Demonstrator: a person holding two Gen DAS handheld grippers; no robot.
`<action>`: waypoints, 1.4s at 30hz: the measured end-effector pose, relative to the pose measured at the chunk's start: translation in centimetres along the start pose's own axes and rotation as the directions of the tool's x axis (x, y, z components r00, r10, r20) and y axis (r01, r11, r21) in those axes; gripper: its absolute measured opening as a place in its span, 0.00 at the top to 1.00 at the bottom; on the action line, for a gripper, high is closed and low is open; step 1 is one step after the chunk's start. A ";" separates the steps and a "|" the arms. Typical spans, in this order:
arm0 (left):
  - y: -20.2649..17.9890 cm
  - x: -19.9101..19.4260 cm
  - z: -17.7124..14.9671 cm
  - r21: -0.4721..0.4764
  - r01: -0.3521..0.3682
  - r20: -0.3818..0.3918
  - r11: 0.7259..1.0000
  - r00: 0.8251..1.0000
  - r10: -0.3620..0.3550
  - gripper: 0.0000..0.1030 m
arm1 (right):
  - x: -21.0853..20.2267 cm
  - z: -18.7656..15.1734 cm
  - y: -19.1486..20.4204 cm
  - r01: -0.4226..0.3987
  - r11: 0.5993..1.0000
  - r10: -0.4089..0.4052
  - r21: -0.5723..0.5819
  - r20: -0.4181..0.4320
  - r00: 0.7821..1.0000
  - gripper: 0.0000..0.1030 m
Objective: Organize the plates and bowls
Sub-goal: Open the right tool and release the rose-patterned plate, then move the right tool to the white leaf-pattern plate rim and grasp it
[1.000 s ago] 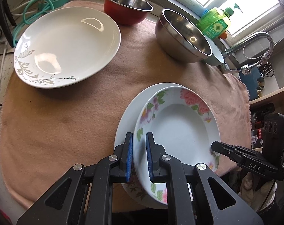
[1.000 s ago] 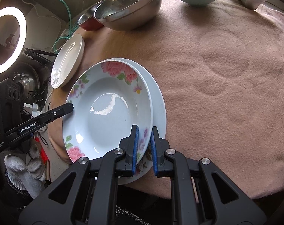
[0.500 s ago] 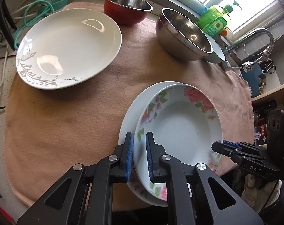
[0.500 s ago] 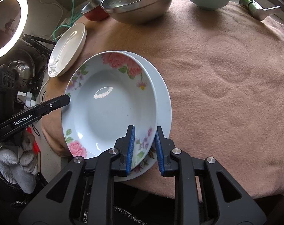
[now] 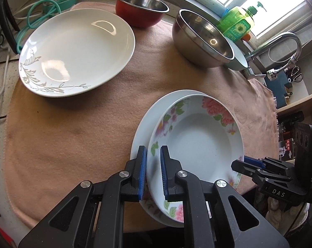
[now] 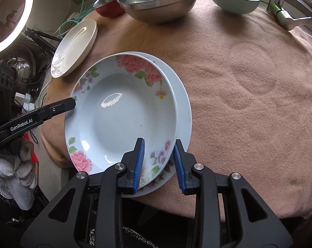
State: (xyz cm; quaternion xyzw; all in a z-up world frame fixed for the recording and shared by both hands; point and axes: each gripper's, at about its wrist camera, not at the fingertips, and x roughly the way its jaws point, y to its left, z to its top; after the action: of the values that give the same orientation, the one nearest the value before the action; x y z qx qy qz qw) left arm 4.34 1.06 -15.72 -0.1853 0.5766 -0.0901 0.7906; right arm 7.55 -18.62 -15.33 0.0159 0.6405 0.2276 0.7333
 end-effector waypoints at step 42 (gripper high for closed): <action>4.9 -5.5 2.8 -0.105 0.017 0.174 0.994 0.985 0.002 0.87 | -5.0 5.1 1.6 -0.005 0.998 -0.010 0.060 0.255 0.967 0.56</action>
State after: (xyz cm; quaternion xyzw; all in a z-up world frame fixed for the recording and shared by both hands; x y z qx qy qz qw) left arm 4.86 8.07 -12.08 -0.2362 0.5085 -0.0458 0.8267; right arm 11.49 -17.59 -9.22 0.0662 0.5474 0.2036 0.8090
